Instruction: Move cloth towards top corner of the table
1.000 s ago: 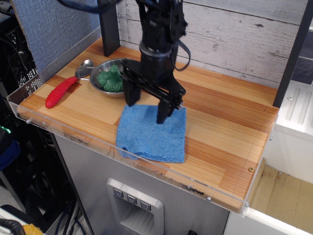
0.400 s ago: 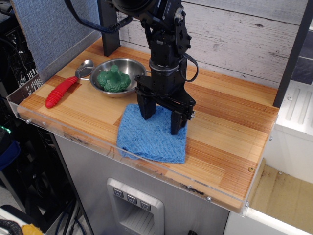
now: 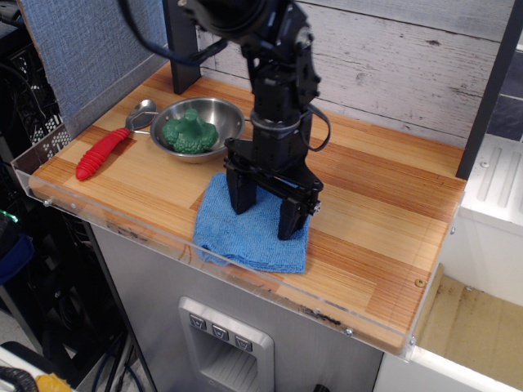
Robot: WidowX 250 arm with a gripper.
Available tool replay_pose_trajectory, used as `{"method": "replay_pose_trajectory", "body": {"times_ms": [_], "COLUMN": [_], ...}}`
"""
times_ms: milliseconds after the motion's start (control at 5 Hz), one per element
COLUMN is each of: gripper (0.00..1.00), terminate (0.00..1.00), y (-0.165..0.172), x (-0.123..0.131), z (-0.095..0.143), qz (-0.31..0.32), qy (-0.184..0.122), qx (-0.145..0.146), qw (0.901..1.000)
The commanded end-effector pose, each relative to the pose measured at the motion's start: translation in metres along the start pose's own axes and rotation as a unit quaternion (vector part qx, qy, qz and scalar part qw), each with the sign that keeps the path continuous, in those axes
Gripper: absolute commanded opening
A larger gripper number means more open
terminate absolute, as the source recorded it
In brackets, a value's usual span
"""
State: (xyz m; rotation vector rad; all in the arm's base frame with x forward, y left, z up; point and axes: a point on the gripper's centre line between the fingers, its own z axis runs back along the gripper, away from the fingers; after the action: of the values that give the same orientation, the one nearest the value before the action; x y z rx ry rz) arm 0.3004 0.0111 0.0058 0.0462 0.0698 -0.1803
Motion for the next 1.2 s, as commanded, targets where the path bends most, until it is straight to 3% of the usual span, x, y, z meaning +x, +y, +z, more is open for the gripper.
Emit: {"method": "replay_pose_trajectory", "body": {"times_ms": [0, 200, 600, 800, 1000], "gripper": [1.0, 1.0, 1.0, 1.0, 1.0], "terminate": [0.0, 0.0, 0.0, 0.0, 0.0], "y": [0.006, -0.004, -0.019, -0.023, -0.025], "x": [-0.003, 0.01, 0.059, 0.074, 0.087], "z": [-0.013, -0.014, 0.005, 0.017, 0.028], "qz": [-0.031, -0.058, -0.089, -0.111, -0.119], "qy": [0.074, 0.066, 0.024, -0.027, -0.106], "qx": [0.096, 0.096, 0.05, 0.025, -0.007], "qw": [0.9921, 0.9915, 0.9945, 0.9932, 0.9872]}}
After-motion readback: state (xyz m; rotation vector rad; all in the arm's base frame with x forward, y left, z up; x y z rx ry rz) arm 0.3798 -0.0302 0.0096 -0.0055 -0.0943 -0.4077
